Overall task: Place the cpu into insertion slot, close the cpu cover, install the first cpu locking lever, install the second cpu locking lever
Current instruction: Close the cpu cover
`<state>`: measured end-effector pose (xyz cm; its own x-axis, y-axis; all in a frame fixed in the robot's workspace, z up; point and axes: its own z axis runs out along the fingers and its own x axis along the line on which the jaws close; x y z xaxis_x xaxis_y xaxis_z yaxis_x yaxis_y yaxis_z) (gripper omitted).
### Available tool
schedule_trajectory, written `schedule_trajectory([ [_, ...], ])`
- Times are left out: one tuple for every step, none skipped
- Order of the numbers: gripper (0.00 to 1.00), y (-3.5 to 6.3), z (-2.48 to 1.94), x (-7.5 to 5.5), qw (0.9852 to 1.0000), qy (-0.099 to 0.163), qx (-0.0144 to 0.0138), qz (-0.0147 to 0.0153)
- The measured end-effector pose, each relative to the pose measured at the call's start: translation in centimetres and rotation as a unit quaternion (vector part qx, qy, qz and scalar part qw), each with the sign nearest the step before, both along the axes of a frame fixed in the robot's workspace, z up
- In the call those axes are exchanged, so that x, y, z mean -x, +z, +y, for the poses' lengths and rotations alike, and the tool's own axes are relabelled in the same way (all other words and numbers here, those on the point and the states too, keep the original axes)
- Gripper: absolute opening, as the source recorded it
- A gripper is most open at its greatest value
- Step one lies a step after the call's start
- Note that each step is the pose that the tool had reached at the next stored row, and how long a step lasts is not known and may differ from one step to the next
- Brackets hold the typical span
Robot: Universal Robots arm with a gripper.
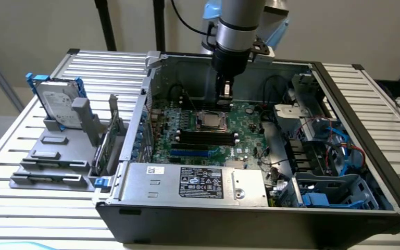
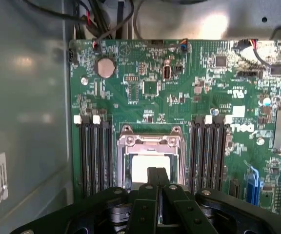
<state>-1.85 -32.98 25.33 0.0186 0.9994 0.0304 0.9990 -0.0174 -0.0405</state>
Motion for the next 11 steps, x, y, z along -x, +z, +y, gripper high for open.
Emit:
schedule_trajectory([
  [0.11, 0.00, 0.00, 0.4, 1.0000, 0.000, -0.0002, 0.0001],
  [0.11, -0.02, 0.00, 0.9, 1.0000, 0.000, -0.0004, 0.0001],
  [0.11, -0.05, 0.00, 1.3, 1.0000, 0.000, -0.0006, 0.0002],
  [0.11, -0.09, 0.00, 1.8, 1.0000, 0.000, -0.0009, 0.0002],
  [0.11, -0.15, 0.00, 2.2, 1.0000, 0.000, -0.0011, 0.0004],
  [0.11, -0.22, -0.01, 2.7, 1.0000, 0.000, -0.0012, 0.0006],
  [0.11, -0.28, -0.01, 3.2, 1.0000, 0.000, -0.0013, 0.0009],
  [0.11, -0.35, -0.01, 3.5, 1.0000, 0.000, -0.0013, 0.0015],
  [0.11, -0.40, 0.00, 3.8, 1.0000, 0.000, -0.0014, 0.0025],
  [0.11, -0.43, 0.00, 3.9, 1.0000, 0.000, -0.0015, 0.0043],
  [0.11, -0.44, 0.00, 3.9, 1.0000, 0.001, -0.0018, 0.0069],
])
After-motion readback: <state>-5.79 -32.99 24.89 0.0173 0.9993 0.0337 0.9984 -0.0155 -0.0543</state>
